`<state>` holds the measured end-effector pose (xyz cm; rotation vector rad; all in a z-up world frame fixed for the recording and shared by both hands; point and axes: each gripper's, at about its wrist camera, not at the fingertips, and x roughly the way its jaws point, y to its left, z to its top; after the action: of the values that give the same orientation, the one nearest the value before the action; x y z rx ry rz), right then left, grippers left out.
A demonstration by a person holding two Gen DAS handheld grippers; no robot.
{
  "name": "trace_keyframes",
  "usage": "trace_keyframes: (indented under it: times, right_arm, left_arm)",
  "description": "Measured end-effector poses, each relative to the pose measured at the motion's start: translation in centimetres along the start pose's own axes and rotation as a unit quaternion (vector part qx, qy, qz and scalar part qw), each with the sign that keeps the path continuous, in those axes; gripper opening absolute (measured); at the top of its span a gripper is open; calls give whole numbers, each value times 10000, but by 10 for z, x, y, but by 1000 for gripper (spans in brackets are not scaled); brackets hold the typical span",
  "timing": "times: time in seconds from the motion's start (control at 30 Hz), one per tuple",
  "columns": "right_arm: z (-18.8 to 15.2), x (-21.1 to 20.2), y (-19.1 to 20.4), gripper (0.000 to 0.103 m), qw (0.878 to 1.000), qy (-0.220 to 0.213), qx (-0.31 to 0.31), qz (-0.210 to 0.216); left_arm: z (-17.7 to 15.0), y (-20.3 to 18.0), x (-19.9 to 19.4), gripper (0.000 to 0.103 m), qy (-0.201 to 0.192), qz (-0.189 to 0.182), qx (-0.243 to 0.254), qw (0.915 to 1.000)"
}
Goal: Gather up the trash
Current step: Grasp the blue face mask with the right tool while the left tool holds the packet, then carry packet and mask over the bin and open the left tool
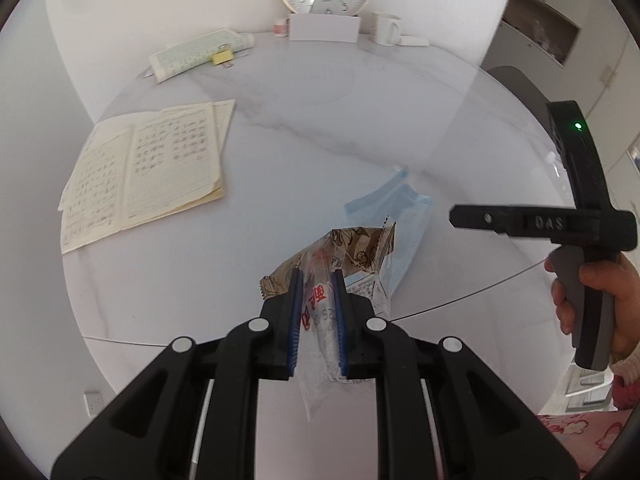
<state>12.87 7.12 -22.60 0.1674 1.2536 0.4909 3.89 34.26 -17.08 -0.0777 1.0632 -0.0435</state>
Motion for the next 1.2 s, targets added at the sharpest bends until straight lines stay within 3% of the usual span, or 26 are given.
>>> trace_keyframes:
  times: [0.1, 0.2, 0.27, 0.37, 0.47, 0.6, 0.67, 0.7, 0.73, 0.77, 0.83, 0.9, 1.0, 1.2]
  right_arm:
    - [24, 16, 14, 100, 9997, 35, -226, 26]
    - [43, 26, 35, 100, 9937, 176, -1106, -16]
    - [52, 32, 52, 100, 9785, 334, -2035, -42]
    - [58, 41, 64, 100, 9541, 635, -2926, 76]
    - [63, 54, 68, 100, 9295, 987, -3544, 245]
    - [66, 68, 72, 88, 8979, 1402, -4158, 338]
    - [66, 74, 76, 81, 8776, 1603, -4507, 308]
    - [66, 79, 78, 71, 8690, 1707, -4634, 300]
    - [65, 85, 81, 57, 8583, 1854, -4778, 265]
    - [59, 84, 79, 48, 8532, 1925, -4842, 242]
    - [56, 88, 81, 17, 8429, 2104, -4948, 201]
    - [50, 84, 78, 7, 8414, 2195, -4933, 220]
    - [43, 67, 71, 3, 8559, 2106, -4711, 339]
    - [17, -4, 22, 3, 9165, 1369, -3742, 349]
  left_arm:
    - [0, 14, 3, 14, 24, 46, -184, 9998]
    - [1, 24, 7, 14, 48, 70, -307, 9995]
    - [2, 28, 10, 14, 65, 101, -360, 9993]
    - [3, 34, 14, 14, 84, 119, -450, 9989]
    - [5, 38, 20, 14, 122, 112, -555, 9983]
    - [7, 38, 27, 14, 184, 100, -619, 9979]
    - [8, 38, 30, 14, 224, 116, -621, 9977]
    - [8, 37, 32, 14, 238, 132, -636, 9976]
    - [8, 37, 33, 14, 250, 129, -654, 9975]
    - [8, 37, 33, 14, 254, 128, -681, 9973]
    - [8, 37, 33, 14, 247, 133, -702, 9971]
    - [8, 35, 32, 14, 236, 158, -686, 9972]
    - [8, 29, 29, 14, 236, 151, -628, 9976]
    - [13, -8, 13, 14, 66, -41, -203, 9998]
